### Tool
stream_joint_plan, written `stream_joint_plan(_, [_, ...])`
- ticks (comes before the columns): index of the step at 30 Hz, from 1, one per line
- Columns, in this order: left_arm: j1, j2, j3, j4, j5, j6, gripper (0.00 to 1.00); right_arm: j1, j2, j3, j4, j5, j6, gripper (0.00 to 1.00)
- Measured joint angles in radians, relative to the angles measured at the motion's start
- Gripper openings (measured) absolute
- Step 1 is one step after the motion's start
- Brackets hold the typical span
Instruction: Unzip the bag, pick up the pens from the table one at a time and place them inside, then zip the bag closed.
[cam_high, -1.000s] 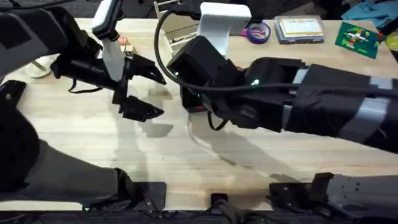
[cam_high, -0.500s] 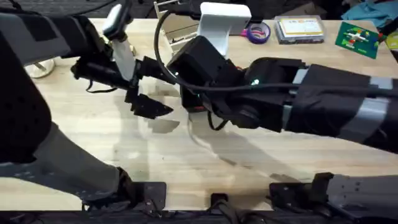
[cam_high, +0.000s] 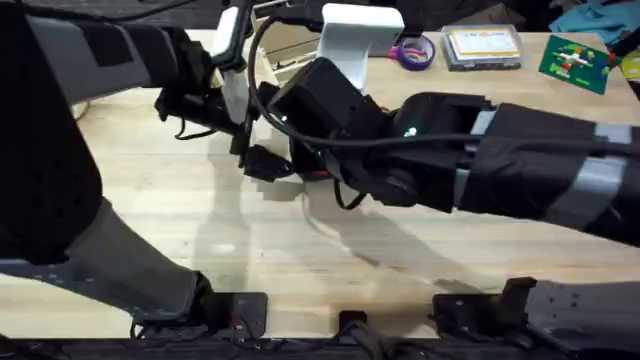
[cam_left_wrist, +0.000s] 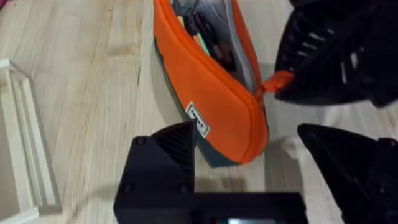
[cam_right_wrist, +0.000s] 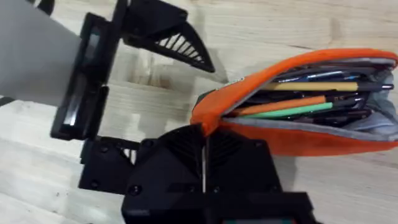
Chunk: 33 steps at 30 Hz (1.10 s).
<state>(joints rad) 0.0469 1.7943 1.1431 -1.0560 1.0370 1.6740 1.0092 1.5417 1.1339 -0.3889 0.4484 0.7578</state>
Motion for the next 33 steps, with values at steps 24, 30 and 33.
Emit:
stream_joint_plan(24, [-0.080,0.021,0.000,0.119,-0.051,-0.302,0.159,0.000,0.000,0.000,0.000,0.000,0.000,0.029])
stream_joint_plan(30, [-0.083,0.021,0.000,0.122,-0.055,-0.309,0.045,-0.002,0.000,0.000,0.000,0.000,0.000,0.029])
stream_joint_plan(33, [-0.083,0.021,0.000,0.122,-0.055,-0.309,0.045,-0.009,0.000,0.000,0.000,0.000,-0.011,0.029])
